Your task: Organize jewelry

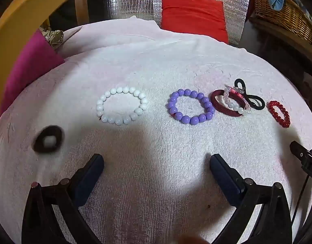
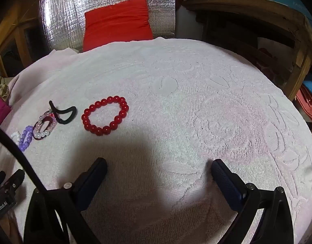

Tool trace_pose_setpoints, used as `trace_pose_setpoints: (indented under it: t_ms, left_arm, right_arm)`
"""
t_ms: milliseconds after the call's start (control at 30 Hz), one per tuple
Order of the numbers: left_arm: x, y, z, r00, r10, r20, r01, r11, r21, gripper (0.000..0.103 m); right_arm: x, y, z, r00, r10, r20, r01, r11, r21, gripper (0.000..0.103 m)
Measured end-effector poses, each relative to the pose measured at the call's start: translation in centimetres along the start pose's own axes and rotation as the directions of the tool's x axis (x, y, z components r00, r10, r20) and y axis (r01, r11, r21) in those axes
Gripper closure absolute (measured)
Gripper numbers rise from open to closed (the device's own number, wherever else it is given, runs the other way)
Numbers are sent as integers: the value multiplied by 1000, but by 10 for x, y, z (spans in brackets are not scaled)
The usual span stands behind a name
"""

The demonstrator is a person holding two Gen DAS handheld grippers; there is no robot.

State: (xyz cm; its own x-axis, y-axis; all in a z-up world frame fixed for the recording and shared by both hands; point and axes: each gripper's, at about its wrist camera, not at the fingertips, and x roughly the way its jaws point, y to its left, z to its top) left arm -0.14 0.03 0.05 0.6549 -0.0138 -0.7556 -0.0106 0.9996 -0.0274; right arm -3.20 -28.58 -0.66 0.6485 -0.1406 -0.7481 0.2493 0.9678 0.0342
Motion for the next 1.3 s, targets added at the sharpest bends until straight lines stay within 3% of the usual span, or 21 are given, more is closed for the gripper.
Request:
trace_pose_setpoints:
  t_ms: [1300]
  left_arm:
    - [1, -1, 0, 1000, -11, -14, 10, 1000, -7, 0]
  right_arm:
    - [0, 0, 0, 1000, 0, 0, 0, 1000, 0, 0]
